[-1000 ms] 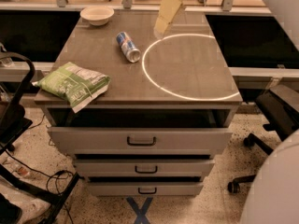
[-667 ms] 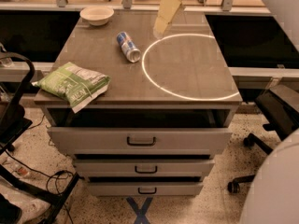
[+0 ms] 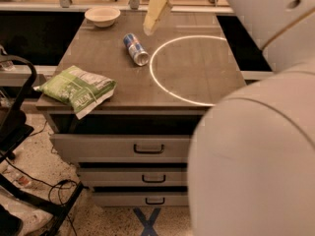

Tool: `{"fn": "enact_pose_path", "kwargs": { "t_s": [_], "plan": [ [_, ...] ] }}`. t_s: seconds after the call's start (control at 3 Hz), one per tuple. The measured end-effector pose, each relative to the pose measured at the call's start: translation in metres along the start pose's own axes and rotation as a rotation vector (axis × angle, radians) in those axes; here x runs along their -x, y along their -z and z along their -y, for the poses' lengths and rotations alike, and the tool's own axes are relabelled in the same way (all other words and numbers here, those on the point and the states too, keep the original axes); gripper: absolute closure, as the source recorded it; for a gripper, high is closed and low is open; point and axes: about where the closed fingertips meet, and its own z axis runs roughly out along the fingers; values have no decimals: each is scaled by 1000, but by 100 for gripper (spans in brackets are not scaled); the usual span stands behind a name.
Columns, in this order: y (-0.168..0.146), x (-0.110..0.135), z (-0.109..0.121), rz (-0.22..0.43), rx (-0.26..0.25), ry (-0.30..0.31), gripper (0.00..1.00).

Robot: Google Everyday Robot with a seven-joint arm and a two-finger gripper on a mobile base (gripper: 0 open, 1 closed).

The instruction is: Place redbull can upright

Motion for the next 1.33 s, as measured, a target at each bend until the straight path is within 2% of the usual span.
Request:
{"fn": "enact_pose_path", "kwargs": {
  "t_s": [0.33, 0.67, 1.0, 1.33],
  "plan": [
    [-31, 42, -8, -22, -9, -114, 0],
    [-55, 66, -18, -32, -6, -153, 0],
    [-80, 91, -35, -40, 5, -155, 0],
    [-99, 102, -46, -51, 21, -150, 0]
  ]
}}
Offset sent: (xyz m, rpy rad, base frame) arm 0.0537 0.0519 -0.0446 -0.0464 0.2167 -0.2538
